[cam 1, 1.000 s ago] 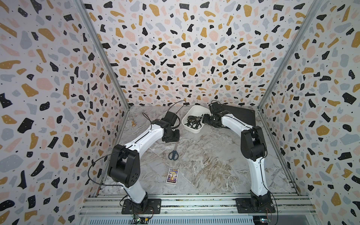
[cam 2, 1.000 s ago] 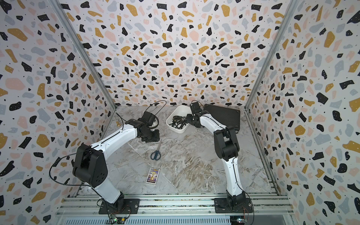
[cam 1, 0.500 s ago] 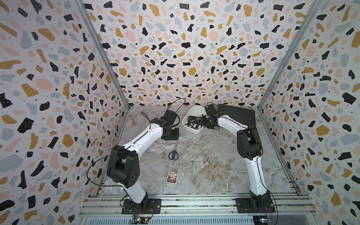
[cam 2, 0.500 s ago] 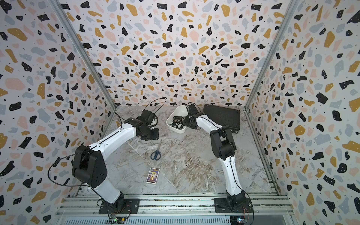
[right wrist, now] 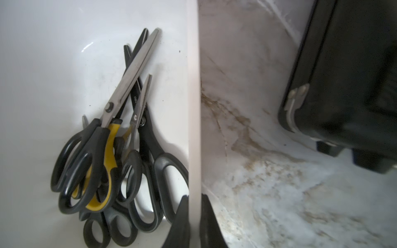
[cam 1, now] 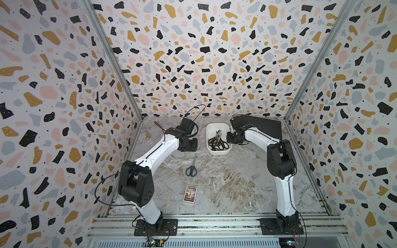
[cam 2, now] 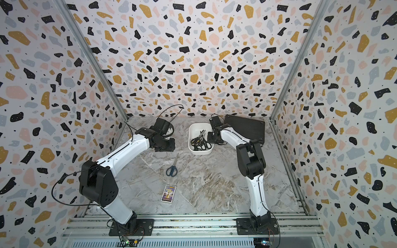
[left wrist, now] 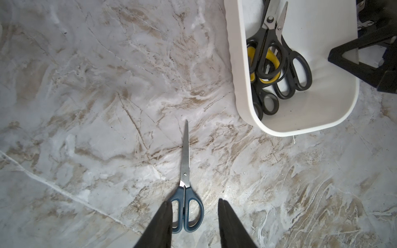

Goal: Take the scissors out of the storage box
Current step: Adjust the storage box at the center of the board, then pick up the scissors from the storage box.

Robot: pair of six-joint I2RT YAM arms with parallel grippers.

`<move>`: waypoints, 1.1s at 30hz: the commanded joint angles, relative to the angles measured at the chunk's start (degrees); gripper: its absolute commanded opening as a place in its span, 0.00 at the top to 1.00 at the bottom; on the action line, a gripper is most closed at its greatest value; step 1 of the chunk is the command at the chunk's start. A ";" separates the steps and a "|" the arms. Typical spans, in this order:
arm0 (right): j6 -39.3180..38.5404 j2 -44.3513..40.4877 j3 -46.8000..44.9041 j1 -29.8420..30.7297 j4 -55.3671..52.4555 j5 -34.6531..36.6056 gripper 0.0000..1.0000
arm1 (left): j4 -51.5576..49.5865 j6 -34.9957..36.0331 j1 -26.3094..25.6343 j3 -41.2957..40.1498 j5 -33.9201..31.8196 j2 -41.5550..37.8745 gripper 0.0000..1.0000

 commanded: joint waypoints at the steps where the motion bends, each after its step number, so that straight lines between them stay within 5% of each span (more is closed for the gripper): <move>1: -6.19 -2.67 0.34 -1.16 -3.21 1.98 0.86 | -0.06 0.76 0.13 0.77 -0.26 0.66 0.61; 6: -10.59 -5.12 1.86 -1.16 -5.15 3.34 0.52 | -0.25 0.48 0.07 0.22 -0.77 -0.09 0.61; 9: -11.12 -8.62 2.69 -0.52 -6.78 3.48 0.45 | -0.49 0.41 0.07 -0.23 -1.17 -0.58 0.61; 16: -8.83 -12.09 1.93 3.13 -5.24 3.69 0.42 | -0.72 0.28 0.07 -0.67 -1.31 -0.08 0.60; 24: 4.90 -4.22 4.96 3.38 2.50 -5.53 0.45 | -1.44 0.32 0.12 -1.05 -1.54 -0.31 0.61; 33: 9.00 0.47 4.66 3.58 9.70 -8.72 0.45 | -1.25 0.67 0.08 -3.11 -2.20 -1.15 0.60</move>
